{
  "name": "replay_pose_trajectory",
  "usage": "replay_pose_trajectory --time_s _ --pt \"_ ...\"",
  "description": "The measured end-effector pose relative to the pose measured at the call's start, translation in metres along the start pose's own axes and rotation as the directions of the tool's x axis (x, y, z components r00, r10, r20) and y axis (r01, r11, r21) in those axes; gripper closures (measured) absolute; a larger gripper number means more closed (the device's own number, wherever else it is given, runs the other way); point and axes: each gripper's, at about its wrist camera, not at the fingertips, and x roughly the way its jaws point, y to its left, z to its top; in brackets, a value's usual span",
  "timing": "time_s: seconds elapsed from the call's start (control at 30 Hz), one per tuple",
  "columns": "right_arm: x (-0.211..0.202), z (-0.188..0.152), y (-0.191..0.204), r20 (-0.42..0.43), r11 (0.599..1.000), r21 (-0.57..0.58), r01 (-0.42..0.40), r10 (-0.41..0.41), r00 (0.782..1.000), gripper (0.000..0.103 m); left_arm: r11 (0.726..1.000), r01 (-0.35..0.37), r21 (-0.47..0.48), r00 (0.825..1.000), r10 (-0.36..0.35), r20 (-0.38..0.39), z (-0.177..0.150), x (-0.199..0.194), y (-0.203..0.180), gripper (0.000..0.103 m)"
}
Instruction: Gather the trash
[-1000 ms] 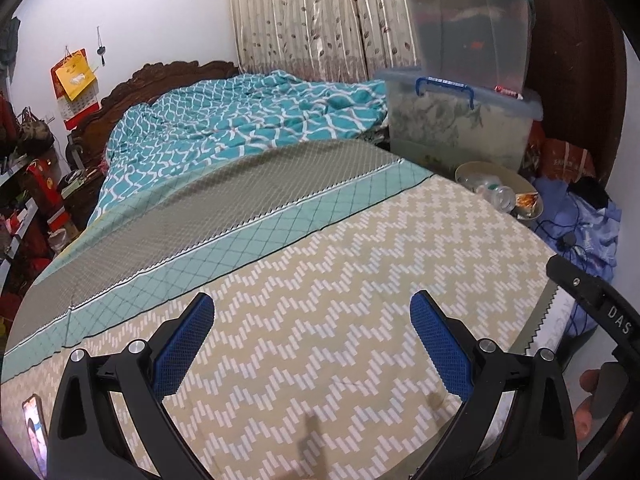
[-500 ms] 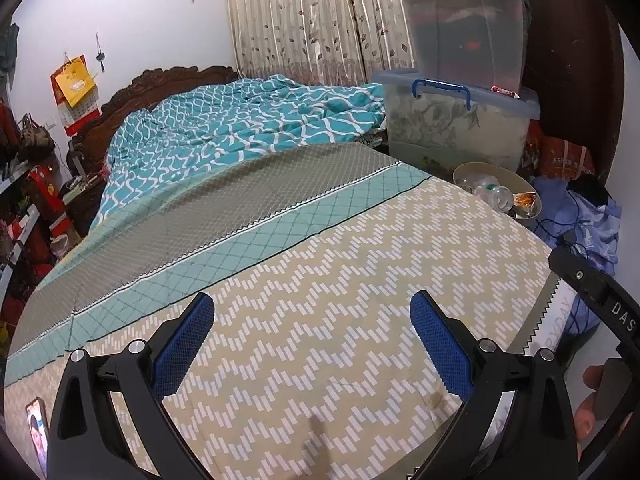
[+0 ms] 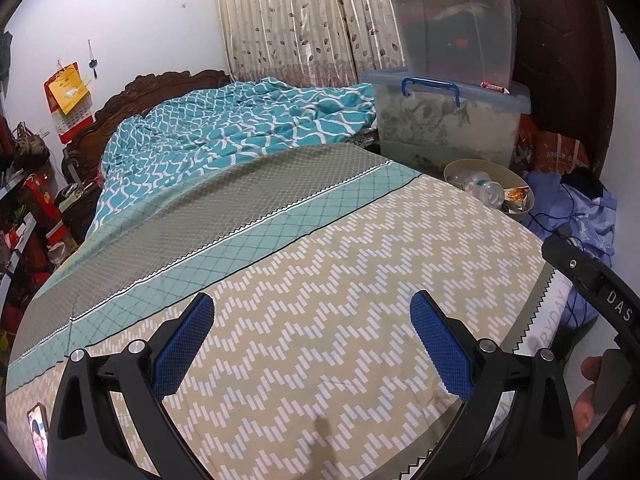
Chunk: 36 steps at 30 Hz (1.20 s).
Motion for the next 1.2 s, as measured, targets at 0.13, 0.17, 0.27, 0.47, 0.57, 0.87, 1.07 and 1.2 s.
replay_pose_trajectory --time_s 0.13,0.17,0.27,0.47,0.57,0.87,1.07,1.2 --pt "0.0004 0.0008 -0.001 -0.001 1.0 0.003 0.001 -0.001 1.0 0.003 1.0 0.014 0.004 1.0 -0.014 -0.011 0.0003 0.0022 -0.0011 0.008" --pt "0.0008 0.0007 -0.0008 0.0 1.0 0.002 0.0 0.0 1.0 0.003 1.0 0.02 0.004 1.0 -0.019 -0.013 0.0003 0.0027 -0.0013 0.008" --pt "0.0006 0.0019 -0.0017 0.005 1.0 0.003 0.001 -0.001 1.0 0.003 1.0 0.027 0.004 1.0 -0.027 -0.015 0.0005 0.0029 -0.0016 0.008" --pt "-0.0009 0.0026 -0.0026 0.014 1.0 0.006 0.003 -0.003 1.0 0.003 0.999 0.033 0.017 0.999 -0.032 -0.013 0.0005 0.0033 -0.006 0.008" --pt "-0.0005 0.0027 -0.0021 0.012 1.0 0.005 0.003 -0.003 1.0 0.003 0.999 0.038 0.023 0.999 -0.038 -0.013 0.0005 0.0034 -0.0074 0.008" --pt "0.0 0.0028 -0.0017 0.006 1.0 0.012 0.004 -0.004 1.0 0.003 0.999 0.047 0.012 0.999 -0.046 -0.022 0.0003 0.0051 -0.0052 0.008" --pt "0.0002 0.0029 -0.0019 0.004 1.0 0.011 0.005 -0.005 1.0 0.003 0.999 0.044 0.014 0.999 -0.044 -0.023 0.0004 0.0067 -0.0034 0.008" --pt "0.0007 0.0023 -0.0021 0.005 1.0 0.011 0.005 -0.005 1.0 0.003 0.999 0.045 0.009 0.999 -0.045 -0.022 0.0004 0.0067 -0.0028 0.008"
